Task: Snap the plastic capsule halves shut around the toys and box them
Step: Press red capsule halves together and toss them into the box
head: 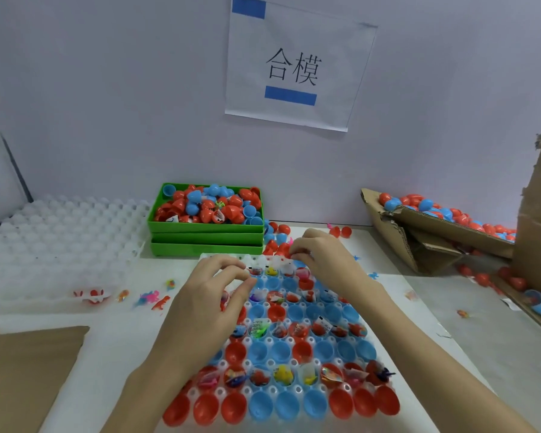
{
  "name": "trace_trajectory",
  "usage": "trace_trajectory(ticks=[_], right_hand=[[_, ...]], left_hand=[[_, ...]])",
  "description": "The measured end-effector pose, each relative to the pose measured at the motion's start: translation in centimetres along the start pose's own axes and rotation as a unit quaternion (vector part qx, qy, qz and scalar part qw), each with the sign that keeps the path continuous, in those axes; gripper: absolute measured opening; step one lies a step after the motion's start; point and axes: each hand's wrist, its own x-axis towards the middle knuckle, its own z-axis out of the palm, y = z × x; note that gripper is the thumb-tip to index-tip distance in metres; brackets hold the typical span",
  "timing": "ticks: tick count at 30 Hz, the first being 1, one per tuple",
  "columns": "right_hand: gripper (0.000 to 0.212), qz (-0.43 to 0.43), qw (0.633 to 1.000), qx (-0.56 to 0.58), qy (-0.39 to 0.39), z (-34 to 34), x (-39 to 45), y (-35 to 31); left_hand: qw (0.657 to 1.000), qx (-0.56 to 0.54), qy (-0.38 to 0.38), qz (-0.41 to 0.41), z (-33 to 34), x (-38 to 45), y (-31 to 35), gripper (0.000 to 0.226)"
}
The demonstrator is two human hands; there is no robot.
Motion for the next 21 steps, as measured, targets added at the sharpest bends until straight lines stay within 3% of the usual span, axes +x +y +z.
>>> trace_trajectory(ticks=[7,11,14,17,19,21], right_hand=[[0.013,-0.098,0.976,0.135,0.141,-0.1,-6.0,-3.8],[0.012,-0.162,0.964,0.175,0.113,0.1,-7.8,-5.9],[0.014,-0.124,0.951,0.276,0.067,0.3,-8.5,-6.2],[0.011,-0.046,0.89,0.452,0.015,0.2,-8.9,-6.5],[0.014,-0.006,0.855,0.519,0.018,0.0,-9.0,-6.8],[0.022,0.023,0.841,0.538,0.043,0.0,-9.1,-7.1]], left_hand=[[0.986,-0.126,0.004,-0.107,0.5,0.3,0.4,0.026],[0.964,-0.235,-0.004,-0.128,0.7,0.4,0.8,0.02],[0.95,-0.284,0.013,-0.131,0.5,0.4,0.8,0.015],[0.939,-0.316,0.016,-0.137,0.5,0.4,0.7,0.012],[0.941,-0.313,0.012,-0.125,0.7,0.4,0.8,0.011],[0.945,-0.308,0.01,-0.108,0.8,0.3,1.1,0.011]])
